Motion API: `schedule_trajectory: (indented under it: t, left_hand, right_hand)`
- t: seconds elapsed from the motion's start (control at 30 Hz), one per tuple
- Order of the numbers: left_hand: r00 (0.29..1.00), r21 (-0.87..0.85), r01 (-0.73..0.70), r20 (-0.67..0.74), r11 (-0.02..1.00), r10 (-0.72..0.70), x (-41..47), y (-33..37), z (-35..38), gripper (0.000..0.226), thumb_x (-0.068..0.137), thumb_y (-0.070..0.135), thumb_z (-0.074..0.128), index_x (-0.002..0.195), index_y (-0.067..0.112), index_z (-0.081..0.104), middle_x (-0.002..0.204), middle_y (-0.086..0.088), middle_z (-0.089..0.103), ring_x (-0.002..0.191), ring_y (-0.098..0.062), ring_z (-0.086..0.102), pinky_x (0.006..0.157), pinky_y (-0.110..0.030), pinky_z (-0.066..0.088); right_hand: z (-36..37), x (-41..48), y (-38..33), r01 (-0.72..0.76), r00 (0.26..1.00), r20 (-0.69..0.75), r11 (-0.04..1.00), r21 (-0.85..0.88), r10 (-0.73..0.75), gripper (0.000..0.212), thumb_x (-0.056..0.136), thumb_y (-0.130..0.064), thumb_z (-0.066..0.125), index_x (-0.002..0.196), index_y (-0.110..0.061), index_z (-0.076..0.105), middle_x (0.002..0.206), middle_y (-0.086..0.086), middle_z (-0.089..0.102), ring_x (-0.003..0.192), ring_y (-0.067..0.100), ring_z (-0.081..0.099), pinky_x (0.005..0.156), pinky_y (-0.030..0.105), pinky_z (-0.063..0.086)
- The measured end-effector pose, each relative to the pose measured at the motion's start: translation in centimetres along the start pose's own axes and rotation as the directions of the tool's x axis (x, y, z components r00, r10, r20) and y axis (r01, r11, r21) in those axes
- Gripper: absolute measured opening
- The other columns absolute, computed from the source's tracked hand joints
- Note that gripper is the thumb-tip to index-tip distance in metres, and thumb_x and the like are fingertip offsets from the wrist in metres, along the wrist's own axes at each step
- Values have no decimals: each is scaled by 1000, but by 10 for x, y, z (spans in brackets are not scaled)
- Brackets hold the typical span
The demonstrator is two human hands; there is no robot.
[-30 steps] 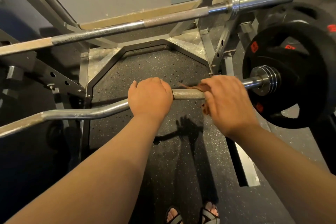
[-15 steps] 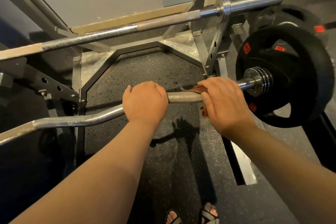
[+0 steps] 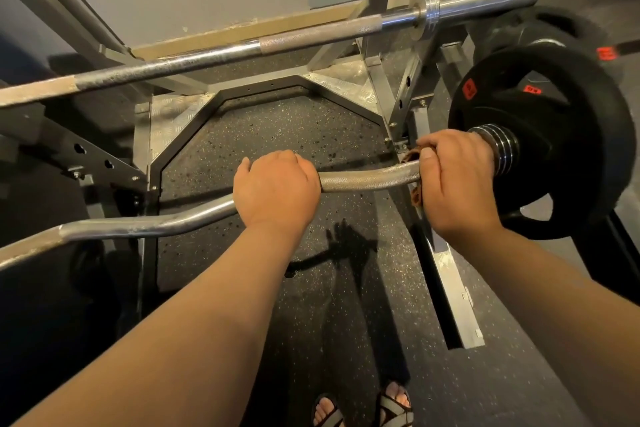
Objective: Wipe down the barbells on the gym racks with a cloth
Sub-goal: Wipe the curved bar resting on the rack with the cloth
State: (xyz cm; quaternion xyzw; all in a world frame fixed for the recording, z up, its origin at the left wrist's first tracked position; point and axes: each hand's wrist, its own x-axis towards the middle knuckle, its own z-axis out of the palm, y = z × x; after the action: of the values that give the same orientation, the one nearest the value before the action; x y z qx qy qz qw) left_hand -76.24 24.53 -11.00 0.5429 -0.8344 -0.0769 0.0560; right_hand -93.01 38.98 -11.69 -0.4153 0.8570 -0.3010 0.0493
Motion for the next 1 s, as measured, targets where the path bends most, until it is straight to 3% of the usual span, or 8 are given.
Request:
schedule_trajectory:
  t: [0.1,0.23,0.3,0.47,0.57,0.67,0.8,1.0]
  left_hand:
    - [1000,-5,6,-5,1000,-6,1,-1,2,35,101,32,27,72,23,46,63,12,34,68,-19,45,114,-44,35]
    - [1000,-6,12,-7,1000,-12,2,1,3,36,101,32,28,73,22,48,65,9,41,67,-20,45,113,-44,35]
    - [1000,-4,15,-1,1000,-15,1,1,2,36,101,32,28,72,22,47,65,9,41,67,-20,45,113,-43,35]
    - [1000,15,9,2,1000,-9,1,0,1,35,102,31,29,72,22,45,63,9,38,68,-20,45,115,-42,33]
    - [1000,19,-2,1,1000,2,1,0,1,34,102,31,29,74,23,46,64,10,35,68,-20,44,115,-43,33]
    - [1000,23,-3,-9,1000,3,-1,-2,4,34,101,32,29,74,23,47,68,8,43,70,-19,44,114,-44,34]
    - [1000,12,-5,-7,1000,5,1,0,4,32,102,32,29,77,24,48,75,6,49,73,-19,44,115,-44,34]
    - [998,3,-63,-27,998,63,-2,-5,3,35,104,29,29,79,24,52,84,0,67,81,-26,62,110,-46,39]
  right_hand:
    - [15,-7,-29,-124,992,-37,992,-19,123,34,106,-31,31,116,-17,60,114,-3,53,122,19,44,125,40,14]
    - [39,-22,-61,108,992,70,990,-93,-102,25,108,-27,39,119,-18,59,115,-1,54,117,21,46,122,49,23]
    - [31,-17,-53,172,977,141,983,-63,-162,27,109,-32,38,123,-20,57,116,-5,53,116,17,45,119,41,26]
    - [20,-14,-24,-44,998,-54,999,14,45,39,108,-41,28,123,-18,56,123,-2,53,125,18,45,122,26,17]
    - [37,-19,-51,-114,990,-87,993,-8,113,38,108,-35,28,117,-14,58,119,3,54,126,23,45,127,44,14]
    - [47,-31,-72,67,998,20,998,-2,-67,31,107,-30,34,116,-13,59,114,3,55,118,22,46,120,51,28]
    - [37,-24,-54,277,954,141,958,-80,-264,32,107,-34,39,127,-16,55,119,2,56,115,22,49,111,43,36]
    - [51,-21,-63,197,980,51,938,-284,-190,32,104,-35,34,111,-15,58,101,4,55,95,25,48,93,42,39]
